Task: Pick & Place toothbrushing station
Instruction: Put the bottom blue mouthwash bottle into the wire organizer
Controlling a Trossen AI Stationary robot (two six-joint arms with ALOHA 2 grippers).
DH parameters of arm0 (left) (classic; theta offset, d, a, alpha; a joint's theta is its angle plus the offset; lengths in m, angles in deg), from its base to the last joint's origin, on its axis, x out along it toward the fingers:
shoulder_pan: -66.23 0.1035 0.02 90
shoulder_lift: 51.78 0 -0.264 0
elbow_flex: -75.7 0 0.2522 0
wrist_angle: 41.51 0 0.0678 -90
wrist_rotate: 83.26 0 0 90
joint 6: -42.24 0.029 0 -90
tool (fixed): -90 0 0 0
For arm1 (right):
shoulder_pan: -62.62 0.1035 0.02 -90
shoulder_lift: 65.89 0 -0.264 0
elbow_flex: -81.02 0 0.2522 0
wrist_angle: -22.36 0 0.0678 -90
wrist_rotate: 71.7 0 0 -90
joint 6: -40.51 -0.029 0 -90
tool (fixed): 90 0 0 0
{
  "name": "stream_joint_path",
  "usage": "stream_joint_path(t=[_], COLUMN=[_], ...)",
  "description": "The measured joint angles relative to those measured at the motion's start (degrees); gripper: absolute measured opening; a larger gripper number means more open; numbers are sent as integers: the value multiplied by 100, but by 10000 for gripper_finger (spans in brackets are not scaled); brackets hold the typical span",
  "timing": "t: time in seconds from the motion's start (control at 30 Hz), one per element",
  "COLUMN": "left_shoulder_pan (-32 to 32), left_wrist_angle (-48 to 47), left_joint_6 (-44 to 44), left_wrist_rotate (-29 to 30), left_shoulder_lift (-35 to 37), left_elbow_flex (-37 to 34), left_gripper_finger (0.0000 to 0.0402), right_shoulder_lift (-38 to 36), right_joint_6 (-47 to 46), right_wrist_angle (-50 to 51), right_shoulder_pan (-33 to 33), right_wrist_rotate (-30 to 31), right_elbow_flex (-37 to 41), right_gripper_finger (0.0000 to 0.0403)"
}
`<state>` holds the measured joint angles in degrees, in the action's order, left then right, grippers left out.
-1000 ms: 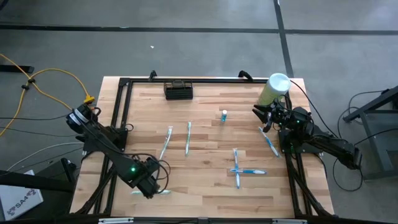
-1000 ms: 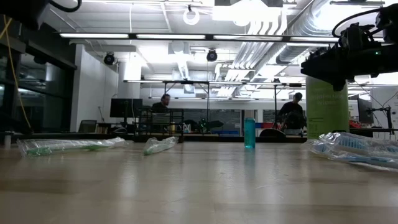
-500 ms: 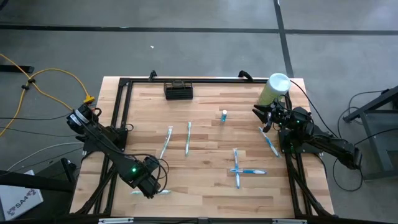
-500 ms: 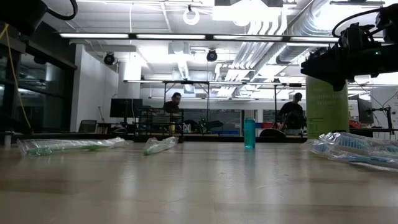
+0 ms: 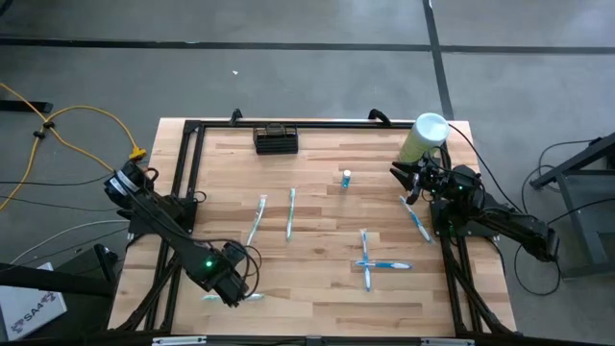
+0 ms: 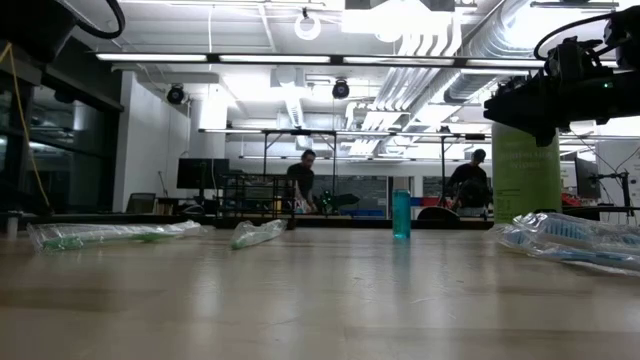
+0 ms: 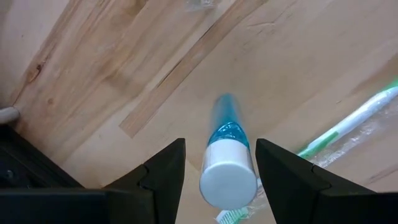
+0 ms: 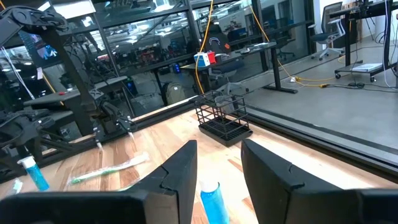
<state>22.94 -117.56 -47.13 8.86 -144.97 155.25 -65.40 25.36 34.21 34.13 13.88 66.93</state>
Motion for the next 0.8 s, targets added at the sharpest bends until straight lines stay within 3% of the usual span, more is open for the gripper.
stream_joint_path(t=[0.8], left_shoulder_pan=[0], left_wrist_angle=[21], left_joint_6=[-71], left_wrist_rotate=[27], left_shoulder_lift=[-31], left_elbow_flex=[1], left_gripper_finger=[179], right_shoulder_lift=[0], right_joint_6=[1], right_wrist_angle=[0], right_shoulder_pan=[-1], right_wrist_rotate=[-1], right_elbow_flex=[0], right_gripper_finger=[117])
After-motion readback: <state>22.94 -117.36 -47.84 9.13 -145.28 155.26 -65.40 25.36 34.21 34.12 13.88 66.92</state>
